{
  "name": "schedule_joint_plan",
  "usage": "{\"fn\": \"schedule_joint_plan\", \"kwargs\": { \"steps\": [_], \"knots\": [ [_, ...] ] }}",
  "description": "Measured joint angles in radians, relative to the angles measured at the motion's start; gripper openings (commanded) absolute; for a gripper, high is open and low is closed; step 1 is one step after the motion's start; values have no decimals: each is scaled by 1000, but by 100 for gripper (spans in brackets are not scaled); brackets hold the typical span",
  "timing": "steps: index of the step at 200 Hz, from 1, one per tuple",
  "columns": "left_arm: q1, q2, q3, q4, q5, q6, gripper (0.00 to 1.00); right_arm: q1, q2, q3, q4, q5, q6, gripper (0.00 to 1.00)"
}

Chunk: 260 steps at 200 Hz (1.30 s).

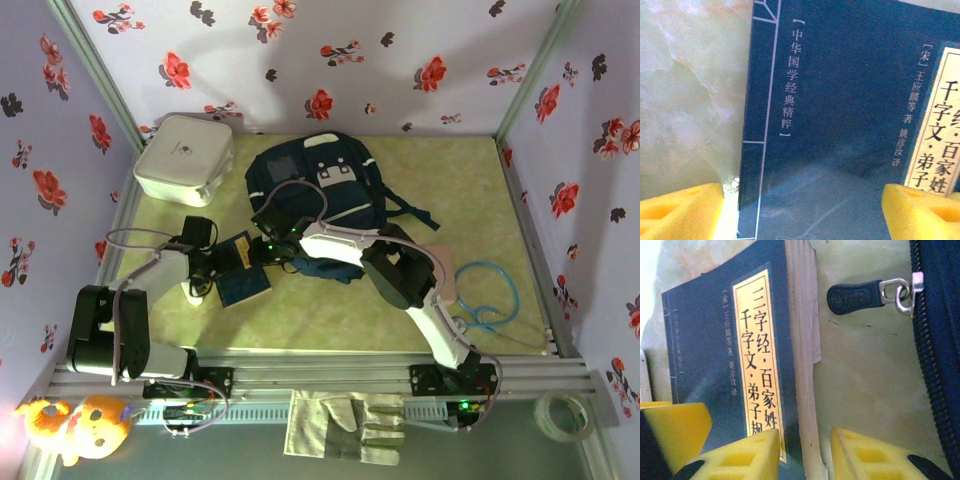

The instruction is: Pack books, pencil case, and school supplies into a backpack

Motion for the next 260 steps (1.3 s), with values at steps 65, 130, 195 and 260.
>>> {"fn": "schedule_joint_plan", "kwargs": {
  "steps": [65, 130, 195, 260],
  "knots": [
    [5, 10, -5, 14, 15, 1, 80, 0, 18, 16, -7, -1, 0, 27],
    [17, 7, -2, 7, 50, 1, 71, 0, 23, 23, -11, -1, 4, 22],
    [17, -111, 40, -82, 131, -8, 61, -10, 24, 29, -20, 16, 4, 21],
    [14, -174, 69, -59, 233, -68, 44, -14, 24, 34, -23, 18, 5, 20]
  ]
}}
